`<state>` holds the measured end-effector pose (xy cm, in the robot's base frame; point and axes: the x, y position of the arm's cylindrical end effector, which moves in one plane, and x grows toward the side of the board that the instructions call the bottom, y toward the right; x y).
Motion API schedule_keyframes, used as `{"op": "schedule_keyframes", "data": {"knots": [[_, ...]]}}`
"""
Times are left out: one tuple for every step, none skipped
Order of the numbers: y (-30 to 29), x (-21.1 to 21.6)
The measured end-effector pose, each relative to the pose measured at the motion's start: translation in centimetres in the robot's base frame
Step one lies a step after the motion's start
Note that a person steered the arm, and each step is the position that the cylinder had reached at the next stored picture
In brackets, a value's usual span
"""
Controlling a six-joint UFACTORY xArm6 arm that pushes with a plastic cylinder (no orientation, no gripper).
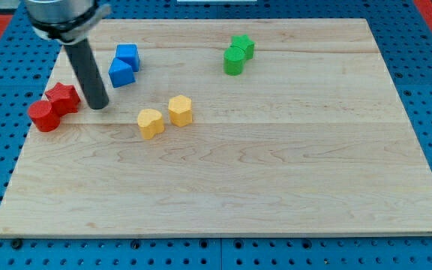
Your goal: Move the blue triangle towards center right
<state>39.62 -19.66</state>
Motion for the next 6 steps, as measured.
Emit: {"op": "schedule_keyframes", "data": {"knots": [[0.0, -5.1], [1.4, -5.2], [7.4, -5.2], [8.8, -5.6], [11.6, -6.7], [18.5, -6.3]]}}
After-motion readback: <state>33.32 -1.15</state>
